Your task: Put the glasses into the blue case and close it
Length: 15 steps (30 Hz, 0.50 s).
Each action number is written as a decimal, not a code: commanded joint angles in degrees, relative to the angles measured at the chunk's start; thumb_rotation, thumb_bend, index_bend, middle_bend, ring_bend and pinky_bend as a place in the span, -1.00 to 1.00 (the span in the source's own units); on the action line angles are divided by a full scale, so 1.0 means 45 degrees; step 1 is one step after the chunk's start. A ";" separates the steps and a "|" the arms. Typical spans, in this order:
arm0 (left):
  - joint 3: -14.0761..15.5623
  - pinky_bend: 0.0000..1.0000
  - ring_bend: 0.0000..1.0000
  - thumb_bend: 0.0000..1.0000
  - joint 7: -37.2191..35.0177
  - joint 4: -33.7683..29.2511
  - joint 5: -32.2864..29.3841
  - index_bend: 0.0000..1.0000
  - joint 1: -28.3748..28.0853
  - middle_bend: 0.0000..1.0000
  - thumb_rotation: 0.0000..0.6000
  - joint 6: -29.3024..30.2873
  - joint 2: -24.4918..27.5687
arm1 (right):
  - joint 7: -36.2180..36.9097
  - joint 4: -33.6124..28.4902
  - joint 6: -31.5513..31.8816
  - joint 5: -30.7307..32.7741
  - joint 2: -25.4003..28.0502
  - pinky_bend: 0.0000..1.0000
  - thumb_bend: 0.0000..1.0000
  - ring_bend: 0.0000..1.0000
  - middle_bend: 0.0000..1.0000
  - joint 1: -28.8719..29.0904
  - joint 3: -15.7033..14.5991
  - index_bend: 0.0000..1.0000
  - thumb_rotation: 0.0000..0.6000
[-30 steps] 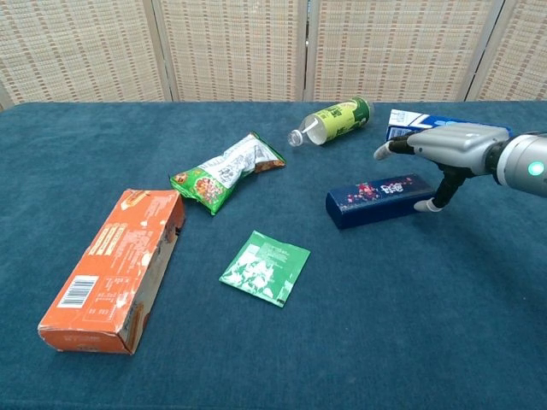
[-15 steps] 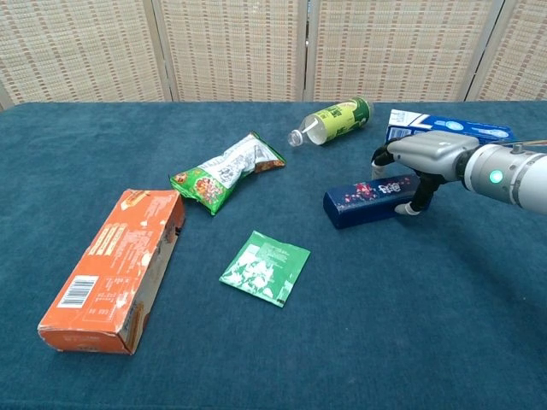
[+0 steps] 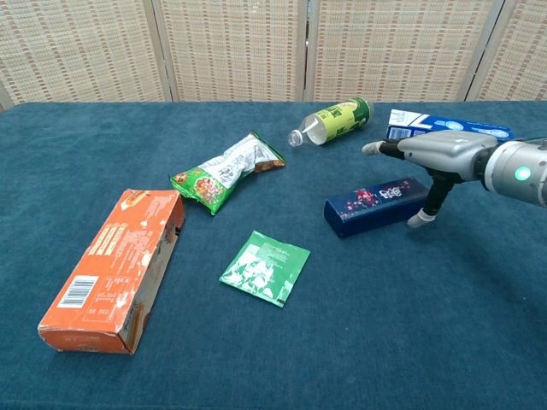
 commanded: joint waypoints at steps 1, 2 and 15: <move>-0.0030 -1.00 -1.00 -0.15 0.0022 0.0022 -0.0008 -0.84 -0.0029 -1.00 1.00 -0.0009 0.0000 | -0.0171 -0.1206 0.1390 -0.0332 0.0931 -1.00 -0.76 -1.00 -1.00 -0.0754 -0.0168 -1.00 1.00; -0.0052 -1.00 -1.00 -0.15 0.0032 0.0031 -0.0012 -0.84 -0.0046 -1.00 1.00 -0.0006 -0.0004 | -0.0202 -0.1513 0.1746 -0.0430 0.1169 -1.00 -0.76 -1.00 -1.00 -0.0954 -0.0216 -1.00 1.00; -0.0390 -1.00 -1.00 -0.15 0.0907 -0.0181 0.0012 -0.84 -0.0630 -1.00 1.00 -0.0332 -0.0183 | 0.0254 -0.4891 0.7738 -0.2772 0.4200 -1.00 -0.54 -1.00 -0.81 -0.4878 -0.1467 -0.84 1.00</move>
